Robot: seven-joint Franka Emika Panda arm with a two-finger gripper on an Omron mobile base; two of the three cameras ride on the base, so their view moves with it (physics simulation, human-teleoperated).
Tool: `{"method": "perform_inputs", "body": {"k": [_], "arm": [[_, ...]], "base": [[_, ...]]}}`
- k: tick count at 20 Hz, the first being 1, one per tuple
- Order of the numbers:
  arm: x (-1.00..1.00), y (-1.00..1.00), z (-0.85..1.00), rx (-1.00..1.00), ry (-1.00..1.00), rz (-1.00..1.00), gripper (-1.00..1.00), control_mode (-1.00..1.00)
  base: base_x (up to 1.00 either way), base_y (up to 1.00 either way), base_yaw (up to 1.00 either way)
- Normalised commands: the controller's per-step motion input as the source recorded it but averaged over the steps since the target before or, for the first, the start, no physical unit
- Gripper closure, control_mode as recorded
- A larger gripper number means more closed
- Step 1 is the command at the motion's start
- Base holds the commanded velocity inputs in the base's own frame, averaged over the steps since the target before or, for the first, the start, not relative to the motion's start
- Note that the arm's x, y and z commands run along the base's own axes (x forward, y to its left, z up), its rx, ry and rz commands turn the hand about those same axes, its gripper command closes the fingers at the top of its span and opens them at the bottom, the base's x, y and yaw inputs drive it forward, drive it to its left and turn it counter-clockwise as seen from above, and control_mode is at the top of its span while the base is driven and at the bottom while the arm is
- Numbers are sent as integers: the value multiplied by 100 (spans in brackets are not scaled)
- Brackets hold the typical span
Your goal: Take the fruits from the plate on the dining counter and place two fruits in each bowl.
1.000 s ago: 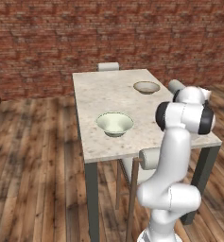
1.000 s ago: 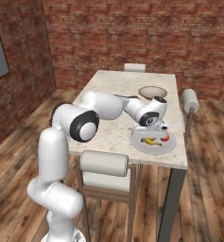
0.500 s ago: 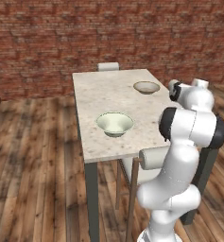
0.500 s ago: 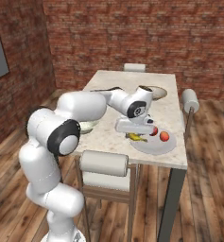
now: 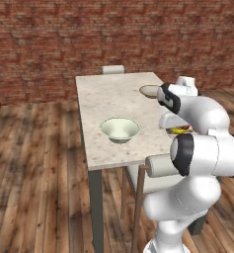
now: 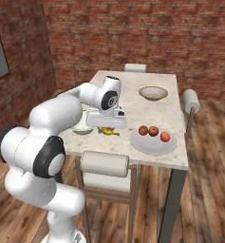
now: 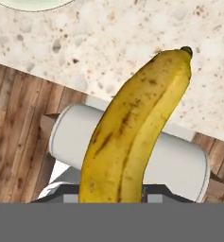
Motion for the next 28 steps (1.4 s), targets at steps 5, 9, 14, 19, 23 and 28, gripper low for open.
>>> {"method": "perform_inputs", "body": {"k": [5, 9, 14, 19, 23, 28], "arm": [[0, 95, 57, 0, 21, 0, 100, -100], [0, 98, 23, 0, 21, 0, 100, -100], [36, 76, 0, -1, 6, -1, 100, -100], [70, 29, -8, -1, 3, -7, 100, -100], [46, 0, -24, 0, -9, 0, 100, -100], [29, 11, -40, 0, -32, 0, 100, -100]], "base": [[0, 0, 0], [0, 0, 0], [0, 0, 0], [0, 0, 0], [0, 0, 0], [0, 0, 0]]}}
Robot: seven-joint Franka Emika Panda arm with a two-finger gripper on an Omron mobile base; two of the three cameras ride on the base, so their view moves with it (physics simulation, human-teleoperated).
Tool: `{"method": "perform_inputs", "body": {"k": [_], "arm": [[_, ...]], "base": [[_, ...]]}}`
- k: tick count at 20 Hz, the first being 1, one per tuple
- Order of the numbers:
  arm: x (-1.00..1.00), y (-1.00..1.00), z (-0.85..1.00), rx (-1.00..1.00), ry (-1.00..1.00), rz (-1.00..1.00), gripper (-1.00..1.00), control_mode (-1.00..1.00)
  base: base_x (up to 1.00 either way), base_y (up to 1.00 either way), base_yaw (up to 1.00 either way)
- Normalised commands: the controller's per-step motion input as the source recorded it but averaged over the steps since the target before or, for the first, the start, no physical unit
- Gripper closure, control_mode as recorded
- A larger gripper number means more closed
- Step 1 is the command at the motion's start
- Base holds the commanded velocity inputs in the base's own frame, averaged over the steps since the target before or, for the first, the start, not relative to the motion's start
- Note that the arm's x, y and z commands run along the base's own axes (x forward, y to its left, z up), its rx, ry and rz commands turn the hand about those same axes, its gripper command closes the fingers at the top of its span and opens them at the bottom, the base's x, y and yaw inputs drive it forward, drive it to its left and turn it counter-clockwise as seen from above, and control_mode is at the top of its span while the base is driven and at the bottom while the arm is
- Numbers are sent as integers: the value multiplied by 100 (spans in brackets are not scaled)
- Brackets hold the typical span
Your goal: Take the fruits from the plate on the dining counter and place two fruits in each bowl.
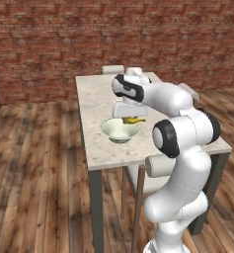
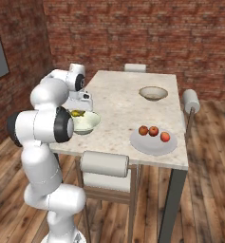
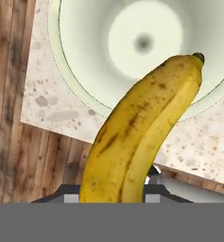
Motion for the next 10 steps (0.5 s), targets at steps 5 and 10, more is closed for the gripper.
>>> {"method": "perform_inputs", "body": {"k": [5, 10], "arm": [[3, 19, -45, -1, -50, -1, 100, -100], [4, 0, -51, 2, -26, -10, 100, -100]], "base": [[0, 0, 0], [0, 0, 0]]}}
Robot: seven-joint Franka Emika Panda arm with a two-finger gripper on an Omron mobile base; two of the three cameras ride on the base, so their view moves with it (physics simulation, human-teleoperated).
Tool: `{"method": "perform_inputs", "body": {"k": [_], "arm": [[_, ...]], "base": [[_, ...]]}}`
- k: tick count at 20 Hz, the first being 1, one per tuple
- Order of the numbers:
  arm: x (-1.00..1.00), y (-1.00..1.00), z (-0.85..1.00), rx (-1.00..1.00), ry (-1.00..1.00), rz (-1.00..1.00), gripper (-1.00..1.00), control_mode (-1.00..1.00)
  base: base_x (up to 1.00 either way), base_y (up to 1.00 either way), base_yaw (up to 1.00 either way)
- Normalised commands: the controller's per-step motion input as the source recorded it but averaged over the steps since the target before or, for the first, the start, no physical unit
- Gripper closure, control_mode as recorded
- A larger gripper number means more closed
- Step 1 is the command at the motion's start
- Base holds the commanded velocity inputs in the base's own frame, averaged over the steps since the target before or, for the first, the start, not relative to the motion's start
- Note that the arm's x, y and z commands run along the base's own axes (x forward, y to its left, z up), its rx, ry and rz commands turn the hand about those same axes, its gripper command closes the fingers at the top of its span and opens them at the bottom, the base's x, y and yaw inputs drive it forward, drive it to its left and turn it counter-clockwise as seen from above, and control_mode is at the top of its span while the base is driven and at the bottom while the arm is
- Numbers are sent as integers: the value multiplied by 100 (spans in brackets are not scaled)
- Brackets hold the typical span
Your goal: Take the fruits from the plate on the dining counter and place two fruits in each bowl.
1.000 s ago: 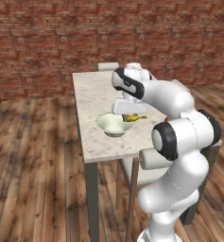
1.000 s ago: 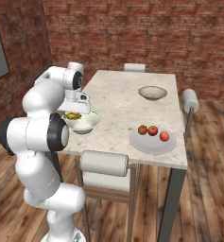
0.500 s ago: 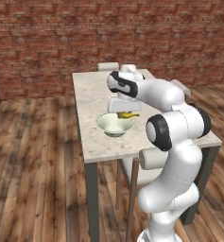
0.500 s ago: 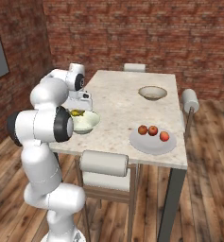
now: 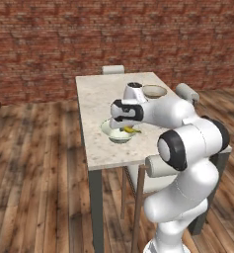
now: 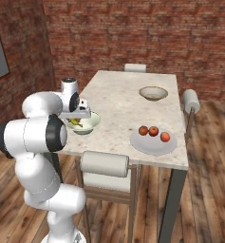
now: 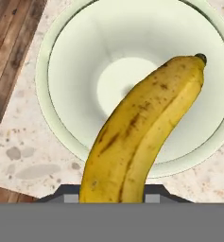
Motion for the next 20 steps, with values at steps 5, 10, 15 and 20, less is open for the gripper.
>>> {"method": "perform_inputs", "body": {"k": [5, 10, 15, 20], "arm": [[41, 5, -17, 1, 0, -9, 100, -100], [36, 6, 0, 0, 5, 0, 100, -100], [32, 4, 0, 0, 9, 0, 100, -100], [34, 2, -9, 0, 0, 0, 100, -100]], "base": [[0, 0, 0], [0, 0, 0], [0, 0, 0], [0, 0, 0]]}}
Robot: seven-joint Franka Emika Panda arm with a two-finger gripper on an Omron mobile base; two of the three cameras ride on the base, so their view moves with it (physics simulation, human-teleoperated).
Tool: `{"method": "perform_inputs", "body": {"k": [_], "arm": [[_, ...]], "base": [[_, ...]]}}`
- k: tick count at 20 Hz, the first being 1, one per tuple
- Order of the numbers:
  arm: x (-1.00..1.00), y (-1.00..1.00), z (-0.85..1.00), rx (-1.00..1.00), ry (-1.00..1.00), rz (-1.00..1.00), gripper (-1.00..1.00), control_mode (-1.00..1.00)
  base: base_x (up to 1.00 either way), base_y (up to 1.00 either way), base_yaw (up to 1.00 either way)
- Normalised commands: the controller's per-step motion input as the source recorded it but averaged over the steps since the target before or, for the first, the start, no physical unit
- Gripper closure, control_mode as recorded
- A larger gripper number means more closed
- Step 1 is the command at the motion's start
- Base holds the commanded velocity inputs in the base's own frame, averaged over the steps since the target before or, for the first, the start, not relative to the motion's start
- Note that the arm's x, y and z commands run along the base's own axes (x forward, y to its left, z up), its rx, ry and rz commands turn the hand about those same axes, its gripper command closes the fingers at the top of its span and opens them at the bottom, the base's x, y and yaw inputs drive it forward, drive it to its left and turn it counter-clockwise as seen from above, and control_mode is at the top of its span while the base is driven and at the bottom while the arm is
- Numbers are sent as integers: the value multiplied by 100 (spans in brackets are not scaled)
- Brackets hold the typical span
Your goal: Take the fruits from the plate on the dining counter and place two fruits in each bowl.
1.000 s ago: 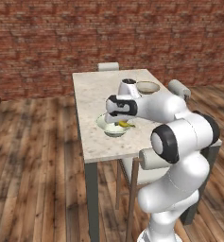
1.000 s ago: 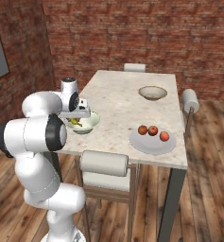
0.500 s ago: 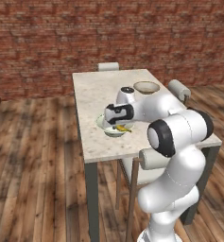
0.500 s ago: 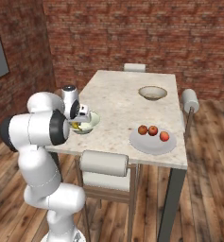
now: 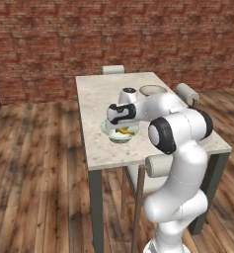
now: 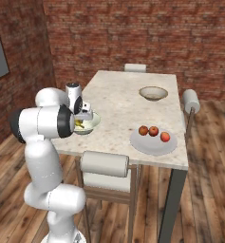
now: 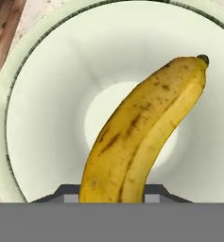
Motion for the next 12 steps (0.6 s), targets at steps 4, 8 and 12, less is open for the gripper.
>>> {"method": "perform_inputs", "body": {"k": [4, 8, 12], "arm": [[28, 0, -20, 0, 0, 0, 100, -100], [20, 0, -34, 0, 0, 0, 100, -100], [16, 0, -39, 0, 0, 0, 100, -100]], "base": [[0, 0, 0], [0, 0, 0], [0, 0, 0]]}}
